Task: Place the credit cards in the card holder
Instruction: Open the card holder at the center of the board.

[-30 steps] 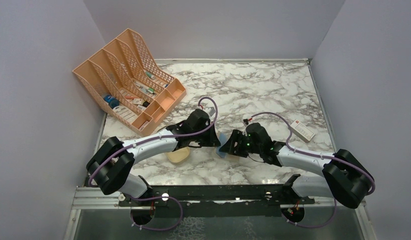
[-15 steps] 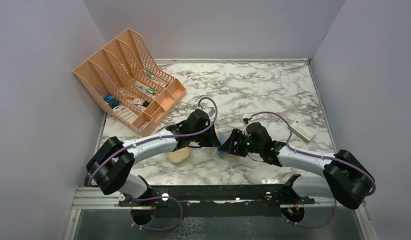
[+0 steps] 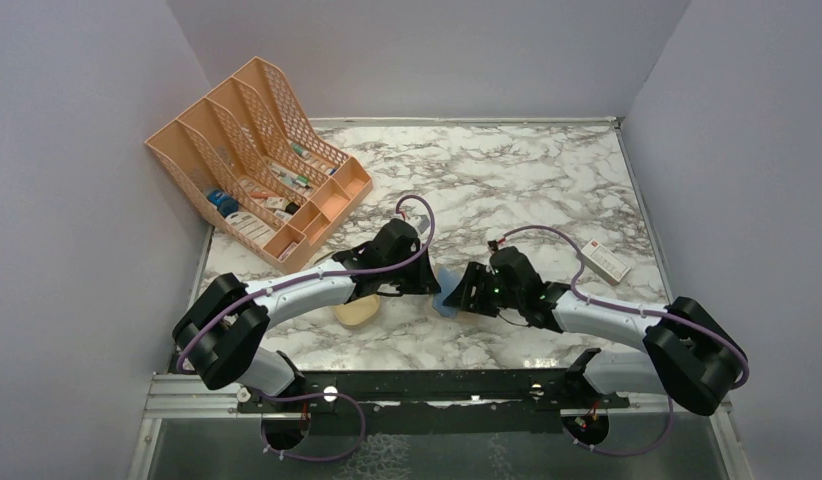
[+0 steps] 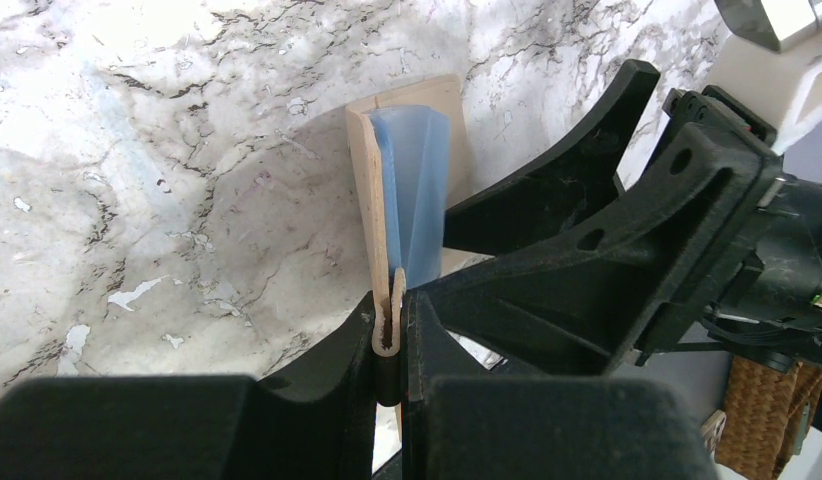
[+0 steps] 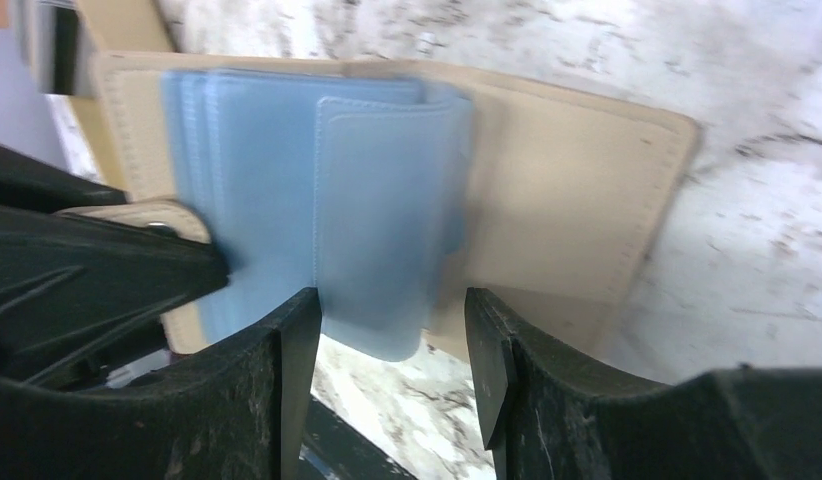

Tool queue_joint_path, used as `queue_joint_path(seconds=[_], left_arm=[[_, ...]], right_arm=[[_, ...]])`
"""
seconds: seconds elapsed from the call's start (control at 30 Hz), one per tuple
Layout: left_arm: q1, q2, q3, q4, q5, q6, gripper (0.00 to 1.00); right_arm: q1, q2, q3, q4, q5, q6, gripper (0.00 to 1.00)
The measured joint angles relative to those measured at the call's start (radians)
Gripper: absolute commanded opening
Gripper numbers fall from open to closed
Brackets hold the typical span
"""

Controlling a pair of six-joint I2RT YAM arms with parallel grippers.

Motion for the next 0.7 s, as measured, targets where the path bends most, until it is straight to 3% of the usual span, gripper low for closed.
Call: queue_joint_path(seconds=[0.47,0.7], left_arm=[[0.0,0.0,0.0,-0.001,-0.001,0.004,0.0],[0.0,0.0,-0.022,0.007,-0.002,0.003,0.0]], right_arm=[[0.0,-0.135,0.088,-0.431,0.245,-0.051,0.58],[0.0,-0.282,0.129,-0.474,0.257,-0.08,0.46]])
